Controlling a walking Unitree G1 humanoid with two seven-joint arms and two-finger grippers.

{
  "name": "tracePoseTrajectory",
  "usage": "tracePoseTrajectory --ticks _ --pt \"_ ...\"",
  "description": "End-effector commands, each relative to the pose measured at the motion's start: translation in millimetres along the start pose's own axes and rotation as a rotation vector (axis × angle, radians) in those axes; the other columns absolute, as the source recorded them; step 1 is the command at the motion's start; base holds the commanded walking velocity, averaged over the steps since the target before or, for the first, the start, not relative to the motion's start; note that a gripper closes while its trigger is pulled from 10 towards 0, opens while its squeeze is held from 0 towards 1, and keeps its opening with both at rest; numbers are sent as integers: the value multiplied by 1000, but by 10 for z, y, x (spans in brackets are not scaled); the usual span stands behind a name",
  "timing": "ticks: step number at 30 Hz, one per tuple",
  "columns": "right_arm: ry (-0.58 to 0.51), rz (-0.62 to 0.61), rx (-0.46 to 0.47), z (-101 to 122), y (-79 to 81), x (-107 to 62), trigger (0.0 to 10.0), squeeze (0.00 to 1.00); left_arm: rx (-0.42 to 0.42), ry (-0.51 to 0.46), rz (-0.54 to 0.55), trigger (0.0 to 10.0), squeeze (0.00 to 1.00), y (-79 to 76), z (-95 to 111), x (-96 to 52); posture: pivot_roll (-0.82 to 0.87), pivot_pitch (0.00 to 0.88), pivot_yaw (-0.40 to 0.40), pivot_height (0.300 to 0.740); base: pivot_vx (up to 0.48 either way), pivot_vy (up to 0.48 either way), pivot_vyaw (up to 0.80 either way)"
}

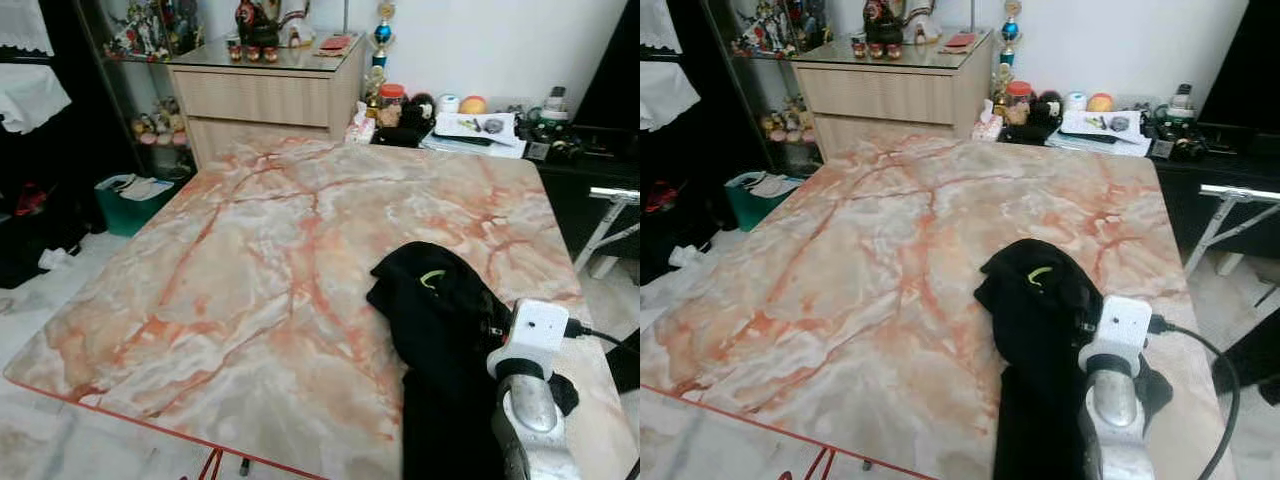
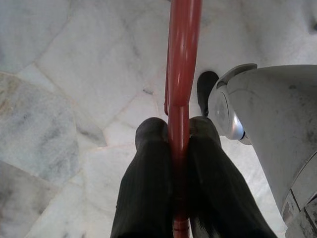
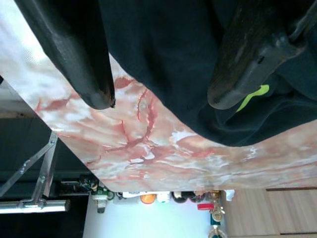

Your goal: Hang hanger

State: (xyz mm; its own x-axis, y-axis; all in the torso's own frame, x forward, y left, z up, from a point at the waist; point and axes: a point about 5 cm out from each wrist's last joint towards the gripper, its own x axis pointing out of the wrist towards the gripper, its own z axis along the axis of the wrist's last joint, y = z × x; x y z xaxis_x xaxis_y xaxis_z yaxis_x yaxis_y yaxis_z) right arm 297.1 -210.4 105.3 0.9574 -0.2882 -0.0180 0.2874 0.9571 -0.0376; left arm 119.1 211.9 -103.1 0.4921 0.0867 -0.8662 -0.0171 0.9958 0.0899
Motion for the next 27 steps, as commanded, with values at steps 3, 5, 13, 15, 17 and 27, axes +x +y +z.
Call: tracePoseTrajectory --ticks 3,5,13,15,17,27 --pt "-54 -7 27 124 29 5 10000 0 3 27 -30 10000 0 -76 -105 -20 60 0 34 740 0 0 0" --pt "-58 -7 35 142 35 5 10000 0 2 29 -33 10000 0 -87 -115 -22 57 0 30 740 0 0 0" --pt "-98 22 55 252 72 47 10000 0 -12 26 -43 10000 0 -108 -98 -16 58 0 15 740 0 0 0" --pt "-104 24 54 262 81 57 10000 0 -23 20 -41 10000 0 -109 -84 -13 62 0 12 740 0 0 0" --pt "-107 27 48 263 91 59 10000 0 -29 17 -40 10000 0 -108 -77 -11 65 0 11 740 0 0 0" --pt "-104 32 55 261 139 95 10000 0 -38 12 -30 10000 0 -99 -29 2 70 0 18 740 0 0 0"
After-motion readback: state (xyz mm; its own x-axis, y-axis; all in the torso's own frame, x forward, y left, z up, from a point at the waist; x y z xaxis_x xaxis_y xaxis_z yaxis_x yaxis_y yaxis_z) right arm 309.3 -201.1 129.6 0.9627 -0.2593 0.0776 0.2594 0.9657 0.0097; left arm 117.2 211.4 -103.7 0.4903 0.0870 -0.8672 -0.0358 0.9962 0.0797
